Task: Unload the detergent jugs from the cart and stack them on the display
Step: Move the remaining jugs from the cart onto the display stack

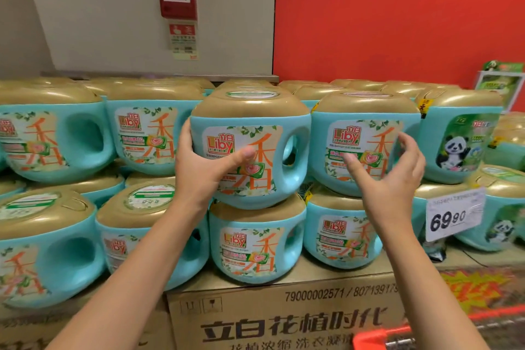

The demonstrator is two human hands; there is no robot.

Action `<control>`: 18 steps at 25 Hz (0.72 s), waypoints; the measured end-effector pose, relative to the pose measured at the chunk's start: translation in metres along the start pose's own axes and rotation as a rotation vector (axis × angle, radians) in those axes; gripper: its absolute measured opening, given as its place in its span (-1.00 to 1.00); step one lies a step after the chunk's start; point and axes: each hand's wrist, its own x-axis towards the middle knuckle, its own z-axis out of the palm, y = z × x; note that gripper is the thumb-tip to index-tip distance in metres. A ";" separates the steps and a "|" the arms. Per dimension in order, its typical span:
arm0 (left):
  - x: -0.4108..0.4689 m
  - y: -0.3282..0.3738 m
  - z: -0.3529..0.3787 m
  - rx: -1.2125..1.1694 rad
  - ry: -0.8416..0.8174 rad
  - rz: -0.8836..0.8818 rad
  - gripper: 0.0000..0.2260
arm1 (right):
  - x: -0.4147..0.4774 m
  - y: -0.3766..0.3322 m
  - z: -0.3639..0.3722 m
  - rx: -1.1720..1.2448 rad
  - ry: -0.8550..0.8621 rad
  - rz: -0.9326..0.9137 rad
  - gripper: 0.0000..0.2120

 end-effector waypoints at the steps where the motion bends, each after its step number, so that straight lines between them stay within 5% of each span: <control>1: 0.001 -0.001 0.000 -0.005 -0.002 -0.002 -0.11 | 0.001 0.005 0.001 -0.016 -0.029 0.025 -0.11; 5: 0.005 -0.003 0.002 -0.011 -0.006 -0.015 -0.10 | 0.005 0.017 0.009 -0.028 -0.081 0.072 0.08; 18: 0.001 -0.001 0.018 0.036 -0.025 -0.012 -0.03 | 0.021 0.026 0.008 -0.051 -0.065 0.070 -0.06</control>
